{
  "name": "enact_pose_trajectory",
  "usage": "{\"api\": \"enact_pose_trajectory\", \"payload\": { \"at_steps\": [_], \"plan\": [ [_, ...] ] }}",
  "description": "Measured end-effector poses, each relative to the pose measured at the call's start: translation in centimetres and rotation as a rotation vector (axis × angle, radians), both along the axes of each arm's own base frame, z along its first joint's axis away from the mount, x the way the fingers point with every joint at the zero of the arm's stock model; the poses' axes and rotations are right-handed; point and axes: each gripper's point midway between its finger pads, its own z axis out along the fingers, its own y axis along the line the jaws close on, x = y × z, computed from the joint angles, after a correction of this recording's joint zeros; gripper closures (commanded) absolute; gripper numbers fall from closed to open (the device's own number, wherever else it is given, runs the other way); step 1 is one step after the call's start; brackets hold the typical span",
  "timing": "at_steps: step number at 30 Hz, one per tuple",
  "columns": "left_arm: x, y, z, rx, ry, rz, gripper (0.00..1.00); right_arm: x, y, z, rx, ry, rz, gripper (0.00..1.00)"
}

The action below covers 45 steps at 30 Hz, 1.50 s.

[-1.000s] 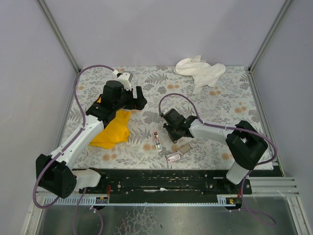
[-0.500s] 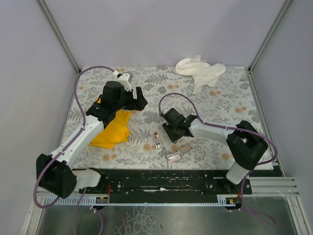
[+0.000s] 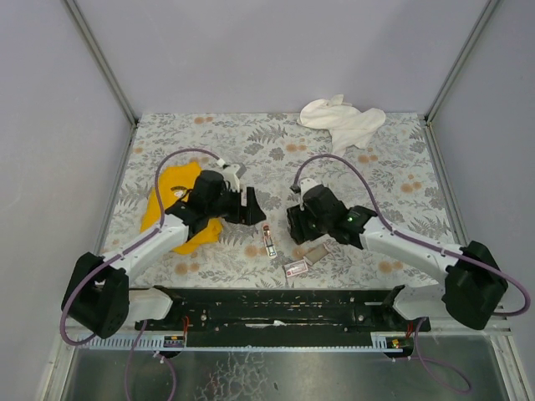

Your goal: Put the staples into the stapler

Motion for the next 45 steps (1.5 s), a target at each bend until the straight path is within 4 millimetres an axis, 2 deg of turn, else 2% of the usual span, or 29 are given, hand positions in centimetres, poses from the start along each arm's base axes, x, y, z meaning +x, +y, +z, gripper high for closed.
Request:
{"api": "enact_pose_trajectory", "payload": {
  "at_steps": [2,5,12,16,21,25,30,32,36,40,45],
  "plan": [
    [-1.5,-0.8,-1.6,0.01,0.027,-0.038,0.26,-0.8,-0.7,-0.3,0.023,0.019,-0.01,0.36],
    [-2.3,-1.7,-2.9,0.014,0.033,-0.075,0.26,-1.9,-1.5,-0.8,0.051,0.047,-0.025,0.35],
    [-1.3,-2.4,-5.4,0.018,0.022,-0.085,0.28,-3.6,-1.9,-0.8,0.139,0.074,-0.036,0.34],
    [-1.1,-2.9,-6.3,0.018,0.017,-0.105,0.38,-4.2,-2.0,-0.7,0.176,0.082,-0.047,0.34],
    [-1.3,-3.4,-6.9,0.003,0.006,-0.127,0.65,-4.7,-1.9,-0.8,0.201,0.098,-0.052,0.34],
    [-1.4,-3.4,-7.2,0.004,-0.004,-0.132,0.79,-4.8,-2.0,-0.7,0.214,0.1,-0.062,0.34],
    [-1.7,-3.2,-7.3,0.0,-0.025,-0.119,0.9,-4.6,-2.2,-0.5,0.227,0.102,-0.113,0.34],
    [-2.1,-3.0,-7.2,0.006,-0.035,-0.106,0.99,-4.7,-2.5,-0.7,0.221,0.125,-0.151,0.34],
    [-3.5,-3.0,-7.0,0.028,-0.068,-0.045,1.0,-4.8,-2.5,-0.8,0.243,0.167,-0.218,0.34],
    [-4.6,-3.3,-5.7,0.008,-0.114,0.077,1.0,-4.7,-1.7,-0.7,0.296,0.216,-0.271,0.33],
    [-3.6,-1.1,-4.5,-0.07,-0.129,0.34,1.0,-4.6,-0.3,-0.9,0.361,0.269,-0.298,0.34]
  ]
}}
